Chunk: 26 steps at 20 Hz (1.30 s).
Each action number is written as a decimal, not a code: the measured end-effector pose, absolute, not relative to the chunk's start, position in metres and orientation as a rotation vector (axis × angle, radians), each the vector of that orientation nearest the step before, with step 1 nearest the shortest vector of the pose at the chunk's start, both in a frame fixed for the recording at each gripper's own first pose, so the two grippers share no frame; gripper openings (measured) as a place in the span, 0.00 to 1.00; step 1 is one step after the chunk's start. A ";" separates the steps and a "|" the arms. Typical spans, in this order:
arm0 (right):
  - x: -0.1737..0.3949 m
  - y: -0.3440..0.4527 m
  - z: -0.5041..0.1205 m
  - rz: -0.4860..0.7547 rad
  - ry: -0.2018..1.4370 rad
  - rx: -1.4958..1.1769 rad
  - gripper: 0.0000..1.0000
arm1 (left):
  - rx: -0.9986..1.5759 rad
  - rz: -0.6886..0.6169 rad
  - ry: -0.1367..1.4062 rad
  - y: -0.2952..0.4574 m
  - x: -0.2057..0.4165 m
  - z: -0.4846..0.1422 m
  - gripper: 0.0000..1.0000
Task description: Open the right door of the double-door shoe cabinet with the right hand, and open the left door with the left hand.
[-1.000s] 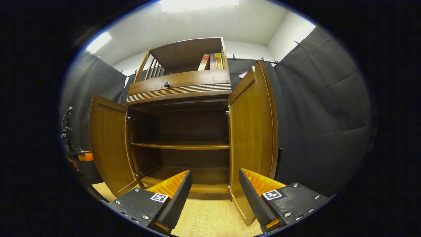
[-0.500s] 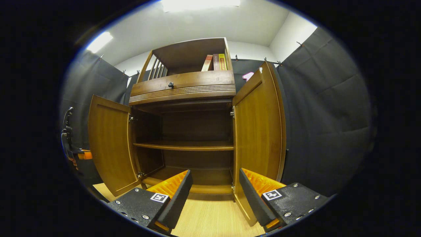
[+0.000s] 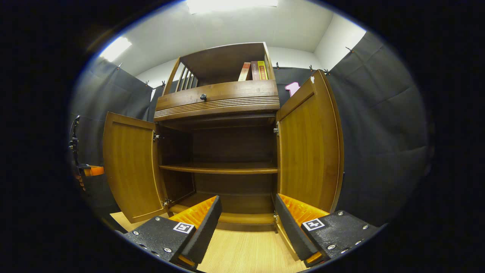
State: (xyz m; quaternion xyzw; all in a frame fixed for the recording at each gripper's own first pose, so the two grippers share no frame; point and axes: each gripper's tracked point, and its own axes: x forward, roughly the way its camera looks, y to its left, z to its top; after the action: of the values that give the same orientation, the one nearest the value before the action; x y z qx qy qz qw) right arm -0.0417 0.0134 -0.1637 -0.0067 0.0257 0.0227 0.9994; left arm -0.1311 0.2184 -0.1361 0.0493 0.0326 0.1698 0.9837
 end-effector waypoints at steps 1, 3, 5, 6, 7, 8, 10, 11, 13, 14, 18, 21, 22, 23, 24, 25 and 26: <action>-0.041 0.016 -0.163 0.050 0.049 -0.015 0.88 | 0.101 0.339 0.066 0.213 -0.133 -0.132 0.07; -0.039 0.019 -0.159 0.054 0.045 -0.018 0.88 | 0.093 0.323 0.075 0.199 -0.133 -0.127 0.07; -0.038 0.022 -0.155 0.062 0.045 -0.012 0.88 | 0.084 0.308 0.085 0.187 -0.134 -0.123 0.08; -0.036 0.022 -0.153 0.065 0.045 -0.008 0.88 | 0.082 0.304 0.084 0.182 -0.133 -0.119 0.11; -0.035 0.022 -0.151 0.069 0.045 -0.008 0.88 | 0.082 0.297 0.080 0.176 -0.131 -0.114 0.07; -0.035 0.022 -0.148 0.069 0.044 -0.007 0.88 | 0.083 0.292 0.079 0.171 -0.128 -0.111 0.07; -0.033 0.020 -0.140 0.067 0.037 -0.003 0.88 | 0.093 0.284 0.078 0.164 -0.123 -0.104 0.08; -0.032 0.019 -0.135 0.065 0.032 0.000 0.88 | 0.099 0.278 0.068 0.159 -0.119 -0.098 0.07; -0.029 0.018 -0.126 0.066 0.024 0.002 0.88 | 0.102 0.263 0.060 0.147 -0.110 -0.090 0.07; -0.028 0.017 -0.122 0.067 0.022 0.000 0.88 | 0.094 0.245 0.056 0.139 -0.104 -0.087 0.07; -0.023 0.014 -0.111 0.070 0.015 0.003 0.88 | 0.057 0.149 0.060 0.101 -0.086 -0.076 0.10; -0.020 0.007 -0.105 0.059 0.011 -0.002 0.99 | 0.048 0.109 0.044 0.087 -0.074 -0.064 0.34; -0.019 0.006 -0.105 0.057 0.013 -0.002 0.99 | 0.055 0.113 0.036 0.085 -0.071 -0.060 0.33; -0.018 0.005 -0.105 0.058 0.017 -0.002 0.99 | 0.062 0.123 0.030 0.083 -0.064 -0.057 0.33; -0.017 0.004 -0.104 0.059 0.021 -0.001 0.99 | 0.067 0.127 0.026 0.080 -0.059 -0.056 0.39; -0.017 0.004 -0.104 0.061 0.023 -0.001 0.99 | 0.068 0.127 0.026 0.077 -0.055 -0.054 0.45; -0.017 0.003 -0.103 0.061 0.024 -0.002 0.99 | 0.065 0.129 0.028 0.076 -0.052 -0.054 0.51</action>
State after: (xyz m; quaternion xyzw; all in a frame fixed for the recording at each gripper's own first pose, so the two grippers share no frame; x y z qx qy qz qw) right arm -0.0171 0.0032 -0.1032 -0.0008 0.0118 0.0305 0.9995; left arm -0.0517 0.0757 -0.0541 0.0327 0.0139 0.0646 0.9973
